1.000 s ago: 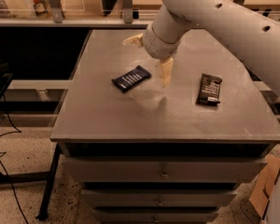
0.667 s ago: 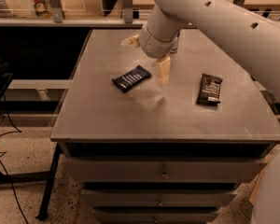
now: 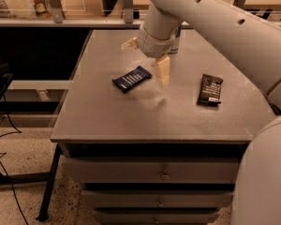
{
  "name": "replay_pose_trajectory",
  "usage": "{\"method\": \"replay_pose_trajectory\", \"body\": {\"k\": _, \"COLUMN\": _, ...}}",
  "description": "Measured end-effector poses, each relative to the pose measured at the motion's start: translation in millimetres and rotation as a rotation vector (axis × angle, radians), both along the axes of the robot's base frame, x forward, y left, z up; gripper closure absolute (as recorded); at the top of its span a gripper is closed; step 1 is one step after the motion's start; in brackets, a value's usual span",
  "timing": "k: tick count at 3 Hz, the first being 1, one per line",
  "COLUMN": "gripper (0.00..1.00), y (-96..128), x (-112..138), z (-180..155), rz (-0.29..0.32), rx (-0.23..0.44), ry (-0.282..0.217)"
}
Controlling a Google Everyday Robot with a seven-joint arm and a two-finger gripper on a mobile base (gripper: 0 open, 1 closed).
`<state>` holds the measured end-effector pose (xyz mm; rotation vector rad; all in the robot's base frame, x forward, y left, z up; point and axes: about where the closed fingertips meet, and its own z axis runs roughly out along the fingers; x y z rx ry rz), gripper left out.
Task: Move rxbar blueberry near rxbar chocolate
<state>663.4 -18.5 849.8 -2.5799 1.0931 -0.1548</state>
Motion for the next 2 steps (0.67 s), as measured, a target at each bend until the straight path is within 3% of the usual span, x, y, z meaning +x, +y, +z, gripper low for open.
{"method": "replay_pose_trajectory", "body": {"k": 2, "gripper": 0.00, "y": 4.3, "x": -2.8, "z": -11.7, "rz": 0.021, "rx": -0.023, "ry": 0.048}}
